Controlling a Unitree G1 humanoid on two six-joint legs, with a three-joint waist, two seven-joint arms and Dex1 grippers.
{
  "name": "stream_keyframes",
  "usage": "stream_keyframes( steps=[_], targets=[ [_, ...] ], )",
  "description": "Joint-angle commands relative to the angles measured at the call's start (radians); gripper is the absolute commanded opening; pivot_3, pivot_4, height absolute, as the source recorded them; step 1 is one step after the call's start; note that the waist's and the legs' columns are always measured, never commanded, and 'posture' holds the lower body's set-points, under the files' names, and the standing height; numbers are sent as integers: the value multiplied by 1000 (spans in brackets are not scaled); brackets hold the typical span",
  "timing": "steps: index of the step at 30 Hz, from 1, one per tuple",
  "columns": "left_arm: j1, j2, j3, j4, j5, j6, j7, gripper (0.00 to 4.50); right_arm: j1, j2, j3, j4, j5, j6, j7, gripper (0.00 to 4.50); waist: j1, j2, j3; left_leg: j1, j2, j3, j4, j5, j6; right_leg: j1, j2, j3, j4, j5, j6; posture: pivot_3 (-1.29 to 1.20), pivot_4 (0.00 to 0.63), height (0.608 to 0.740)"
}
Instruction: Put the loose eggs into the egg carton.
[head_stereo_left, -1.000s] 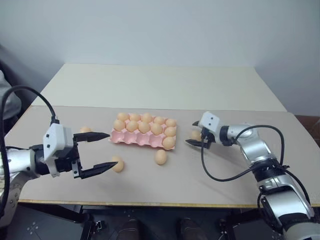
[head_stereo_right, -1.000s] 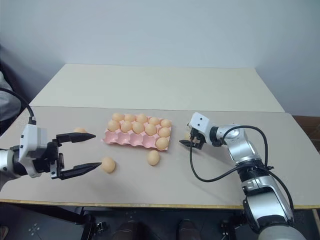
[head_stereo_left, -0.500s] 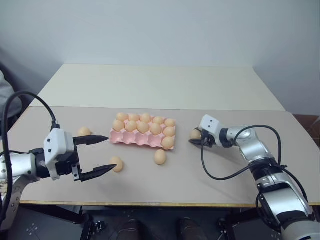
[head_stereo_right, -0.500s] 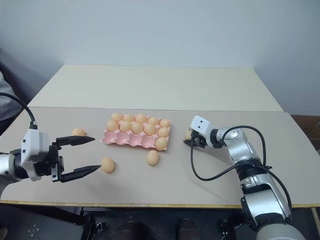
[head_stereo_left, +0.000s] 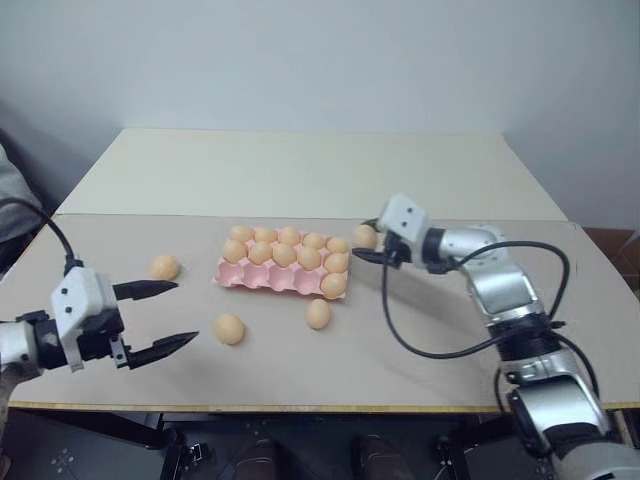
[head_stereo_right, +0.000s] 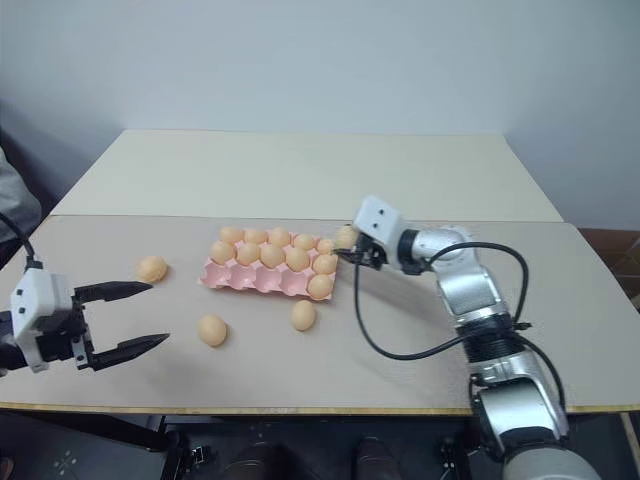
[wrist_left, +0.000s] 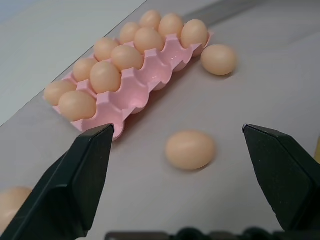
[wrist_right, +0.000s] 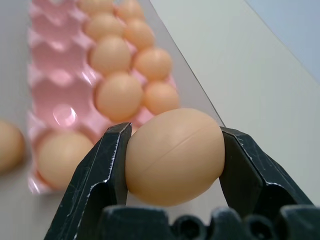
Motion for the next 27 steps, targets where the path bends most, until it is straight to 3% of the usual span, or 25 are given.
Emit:
stream_keyframes(
  steps=[1, 4, 11, 12, 14, 17, 18, 22, 27],
  targets=[
    [2, 10, 45, -26, -10, -8, 1, 4500, -33, 76, 25, -37, -1, 36, -70, 2463, 2, 0, 0, 0, 0, 0, 0, 0, 0, 0, 0, 0, 0, 0, 0, 0, 150, 740],
    [4, 5, 49, -47, -19, 1, 8, 4500, -43, 137, 43, 2, -15, 29, -116, 2463, 3, 0, 0, -1, 0, 0, 0, 0, 0, 0, -1, 0, -1, 0, -1, 0, 150, 740],
    [19, -10, 55, -95, -34, 17, 30, 4500, -5, 138, 97, -14, -22, 9, -83, 2463, 2, 0, 0, -2, -1, 0, 0, 0, 0, -1, -1, 0, -1, 2, -1, 0, 150, 740],
    [19, -11, 53, -99, -35, 19, 33, 4500, -2, 135, 103, -13, -24, -1, -78, 2945, 2, 0, 0, -2, -1, 0, 0, 0, 0, -1, -1, 0, -1, 2, 0, 0, 150, 740],
    [15, -11, 49, -101, -36, 22, 38, 4500, -1, 132, 109, -7, -25, -13, -74, 3283, 1, 0, 0, -2, 0, 0, 0, 0, 0, -1, 0, 0, -1, 1, 1, 0, 150, 740],
    [10, -12, 44, -100, -36, 22, 42, 4500, 1, 141, 114, 10, -28, -26, -80, 4317, 1, 0, 0, -1, 0, 0, 0, 0, 0, -1, 0, 0, 0, 1, 0, 0, 150, 740],
    [8, -12, 42, -99, -37, 21, 42, 4500, 2, 144, 115, 15, -31, -33, -84, 4452, 0, 0, 0, -1, 0, 0, 0, 0, 0, -1, 0, 0, 0, 1, 0, 0, 150, 740],
    [-12, -12, 26, -92, -42, 15, 38, 4500, -2, 140, 115, 20, -51, -40, -108, 4452, 0, 0, 0, -1, 0, 0, 0, 0, 0, -1, 0, 0, 0, 1, 0, 0, 150, 740],
    [-29, -19, 8, -88, -58, 13, 25, 4500, 41, 69, 75, -126, -20, 23, -80, 4452, 5, 0, 0, -2, 0, 0, 0, 0, 0, -1, 0, 0, -1, 1, 1, 0, 150, 740]
  ],
)
